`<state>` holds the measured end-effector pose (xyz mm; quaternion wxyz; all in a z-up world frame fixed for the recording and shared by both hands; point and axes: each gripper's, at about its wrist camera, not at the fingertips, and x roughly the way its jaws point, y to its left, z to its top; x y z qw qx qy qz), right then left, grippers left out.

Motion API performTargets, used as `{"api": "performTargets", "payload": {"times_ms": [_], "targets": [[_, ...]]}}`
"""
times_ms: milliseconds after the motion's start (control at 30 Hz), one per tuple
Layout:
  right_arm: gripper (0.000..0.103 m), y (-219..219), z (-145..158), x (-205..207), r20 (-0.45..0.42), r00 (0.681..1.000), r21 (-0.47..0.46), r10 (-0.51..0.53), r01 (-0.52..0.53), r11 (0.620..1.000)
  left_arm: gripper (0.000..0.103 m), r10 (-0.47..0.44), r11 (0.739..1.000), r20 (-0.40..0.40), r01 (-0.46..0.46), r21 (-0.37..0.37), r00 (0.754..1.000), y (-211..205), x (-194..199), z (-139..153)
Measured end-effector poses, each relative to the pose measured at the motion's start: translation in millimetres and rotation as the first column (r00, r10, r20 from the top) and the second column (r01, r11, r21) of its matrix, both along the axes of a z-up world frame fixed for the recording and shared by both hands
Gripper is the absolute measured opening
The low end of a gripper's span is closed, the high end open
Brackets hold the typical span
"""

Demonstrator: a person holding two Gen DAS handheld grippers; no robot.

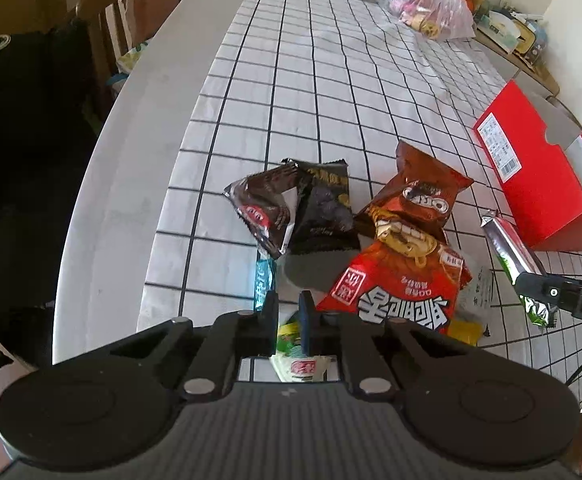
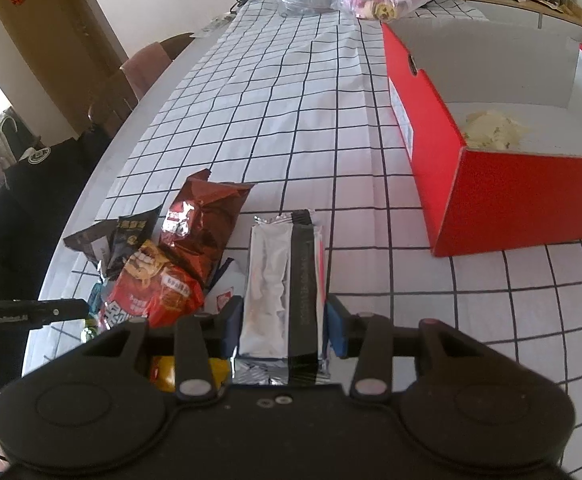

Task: Organize snacks
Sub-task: 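Grasp the green drink pouch with left tool while right tool grasps silver bar, then carry both items into the red box and open both tools to release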

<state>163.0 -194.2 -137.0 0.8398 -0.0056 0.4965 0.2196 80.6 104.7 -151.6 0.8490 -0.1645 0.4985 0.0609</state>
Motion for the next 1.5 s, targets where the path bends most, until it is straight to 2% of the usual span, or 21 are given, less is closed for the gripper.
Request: {"api": "performTargets", "payload": {"times_ms": [233,267,333,400,433,767,867,933,967,1000,1233,1500], "targets": [[0.042,-7.0,5.5,-10.8,-0.007,1.000,0.024,0.001,-0.001,1.000,0.012,0.002,1.000,-0.021,-0.003,-0.021,1.000,0.1,-15.6,1.0],[0.042,-7.3,5.9,-12.1,-0.009,1.000,0.027,0.002,-0.001,1.000,0.016,-0.005,1.000,-0.028,0.004,-0.019,1.000,-2.7,-16.5,-0.4],[0.042,-8.4,6.6,-13.8,-0.011,1.000,0.031,0.001,-0.001,1.000,0.033,-0.016,1.000,-0.042,0.015,-0.021,0.999,-7.5,-17.5,-4.5],[0.042,-8.9,6.5,-14.3,-0.014,1.000,0.031,0.002,-0.001,1.000,0.056,-0.025,0.999,-0.044,0.024,-0.027,0.999,-13.0,-18.2,-7.6],[0.042,-9.2,6.5,-14.6,-0.015,1.000,0.031,0.002,-0.001,1.000,0.058,-0.026,0.999,-0.045,0.025,-0.022,0.999,-15.4,-18.5,-8.4],[0.042,-13.6,4.5,-13.9,-0.018,1.000,0.023,-0.008,0.008,1.000,0.056,-0.056,0.996,-0.050,0.059,0.067,0.997,-30.7,-10.4,-16.5],[0.042,-14.1,4.0,-13.5,-0.019,1.000,0.025,-0.007,0.008,1.000,0.048,-0.062,0.994,-0.050,0.066,0.090,0.997,-31.8,-10.7,-16.6],[0.042,-13.9,4.2,-13.1,-0.019,1.000,0.026,-0.006,0.006,1.000,0.041,-0.064,0.992,-0.048,0.069,0.103,0.997,-31.8,-11.2,-16.5],[0.042,-13.7,4.3,-12.9,-0.019,1.000,0.026,-0.005,0.005,1.000,0.034,-0.065,0.991,-0.044,0.069,0.112,0.997,-31.6,-11.7,-16.7],[0.042,-13.1,4.4,-12.7,-0.018,1.000,0.027,-0.003,0.004,1.000,0.033,-0.068,0.990,-0.040,0.072,0.119,0.997,-31.4,-12.5,-16.9],[0.042,-12.7,7.5,-12.2,-0.012,1.000,0.028,0.006,-0.006,1.000,0.032,-0.038,0.994,-0.023,0.040,0.102,0.999,-26.0,-19.3,-12.6],[0.042,-24.5,31.7,-9.0,0.038,0.999,0.056,0.013,-0.015,0.998,0.032,0.023,0.998,0.057,-0.025,0.051,0.998,-22.1,-29.0,28.5]]}}
